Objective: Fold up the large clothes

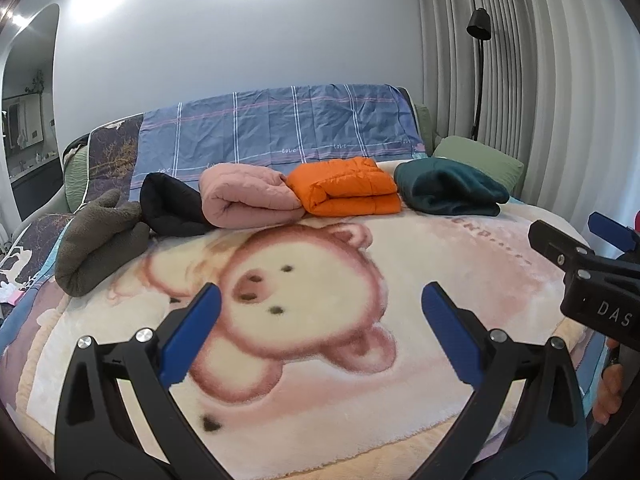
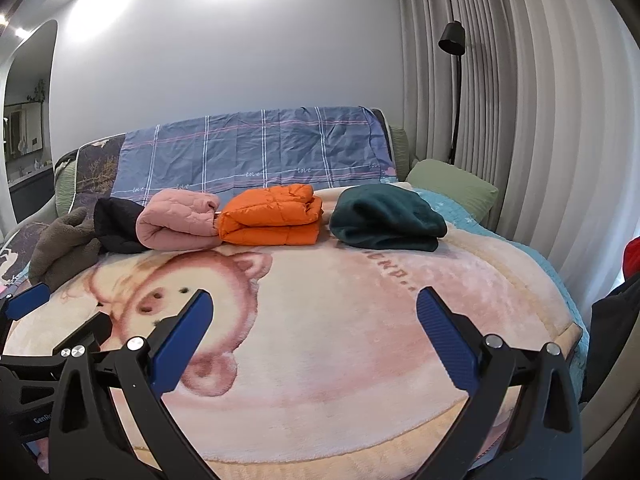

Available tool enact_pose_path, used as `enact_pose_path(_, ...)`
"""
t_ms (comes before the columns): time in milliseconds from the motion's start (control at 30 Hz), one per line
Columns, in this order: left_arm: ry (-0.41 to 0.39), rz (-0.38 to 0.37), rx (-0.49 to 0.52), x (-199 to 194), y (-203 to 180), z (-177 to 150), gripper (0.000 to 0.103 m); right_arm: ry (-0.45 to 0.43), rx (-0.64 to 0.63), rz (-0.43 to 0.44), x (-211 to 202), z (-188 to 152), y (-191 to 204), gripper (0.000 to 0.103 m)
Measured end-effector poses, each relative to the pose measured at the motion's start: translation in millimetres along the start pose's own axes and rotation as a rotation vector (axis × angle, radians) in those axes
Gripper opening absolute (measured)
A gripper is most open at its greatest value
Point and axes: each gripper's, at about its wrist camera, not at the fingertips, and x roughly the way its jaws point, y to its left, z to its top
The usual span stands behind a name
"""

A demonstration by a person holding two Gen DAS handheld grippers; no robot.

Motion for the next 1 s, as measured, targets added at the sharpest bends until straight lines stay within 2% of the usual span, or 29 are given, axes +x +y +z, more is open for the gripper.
enact_pose_path(1000,0.017,-0.005,0.012,5.2,-2.7,-3.1,0.101,0.011,-0.011,-0.043,3.1,-3.1,2.5,0.102)
